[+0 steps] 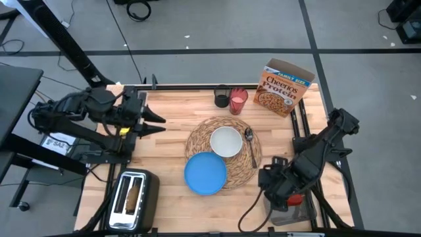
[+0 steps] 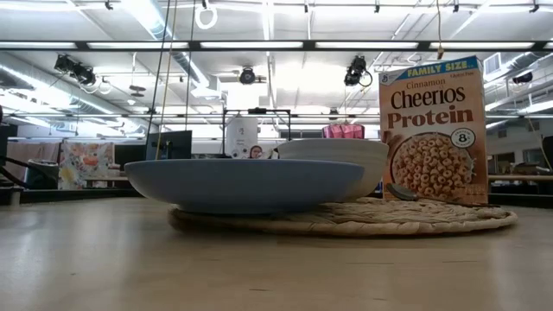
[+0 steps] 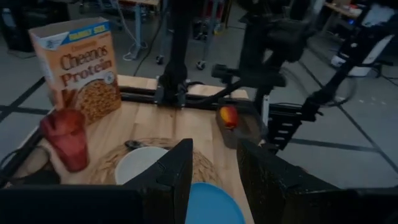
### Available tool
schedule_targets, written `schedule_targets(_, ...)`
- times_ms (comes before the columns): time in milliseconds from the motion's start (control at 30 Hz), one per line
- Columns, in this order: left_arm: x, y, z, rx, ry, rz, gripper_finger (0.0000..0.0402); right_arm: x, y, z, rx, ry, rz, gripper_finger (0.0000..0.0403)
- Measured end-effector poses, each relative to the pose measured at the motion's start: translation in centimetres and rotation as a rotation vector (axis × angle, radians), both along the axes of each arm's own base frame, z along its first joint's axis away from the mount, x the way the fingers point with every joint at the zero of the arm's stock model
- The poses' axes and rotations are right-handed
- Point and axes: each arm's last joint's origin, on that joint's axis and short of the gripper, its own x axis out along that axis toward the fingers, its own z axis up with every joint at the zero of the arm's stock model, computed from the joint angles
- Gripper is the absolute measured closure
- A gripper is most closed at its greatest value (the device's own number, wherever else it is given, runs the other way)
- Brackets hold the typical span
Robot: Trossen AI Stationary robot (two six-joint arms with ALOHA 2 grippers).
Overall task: Arrange a breakfast setting
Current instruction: Put the red apple on the brown placemat to the left of the white bowl
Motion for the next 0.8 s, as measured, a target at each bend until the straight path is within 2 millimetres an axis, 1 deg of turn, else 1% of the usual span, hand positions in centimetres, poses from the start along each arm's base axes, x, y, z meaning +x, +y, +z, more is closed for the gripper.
schedule_targets(67, 0.3, -0.4, -0.6, 0.001, 0.0, -0.018, 0.0269, -0.9, 0.1, -0.5, -0.006, 0.04, -0.027, 0.0086)
schedule_targets(133, 0.7, -0.8, -1.5, 0.009, 0.03, -0.029, 0.0269, -1.8, 0.4, -1.2, -0.014, 0.077, -0.025, 0.0081)
schedule_targets(267, 1.9, -1.3, -3.7, -0.025, 0.063, -0.027, 0.0269, -3.3, 1.3, -3.4, -0.006, 0.176, -0.004, 0.0073)
schedule_targets(367, 2.6, -1.8, -5.3, -0.033, 0.079, -0.039, 0.0269, -4.4, 2.0, -5.2, 0.016, 0.251, 0.034, 0.0075)
schedule_targets(500, 3.0, -2.4, -6.9, -0.062, 0.105, -0.049, 0.0269, -6.5, 3.1, -7.2, -0.013, 0.291, 0.166, 0.0079)
schedule_targets(667, 3.3, -2.8, -8.1, -0.088, 0.136, -0.035, 0.0269, -8.7, 3.3, -9.6, -0.033, 0.39, 0.283, 0.0065)
schedule_targets(733, 3.3, -2.8, -8.5, -0.096, 0.145, -0.016, 0.0269, -9.2, 3.0, -11.0, -0.011, 0.451, 0.292, 0.0054)
schedule_targets(800, 3.4, -2.8, -8.6, -0.102, 0.146, -0.003, 0.0269, -9.4, 3.0, -12.2, 0.027, 0.461, 0.308, 0.0046)
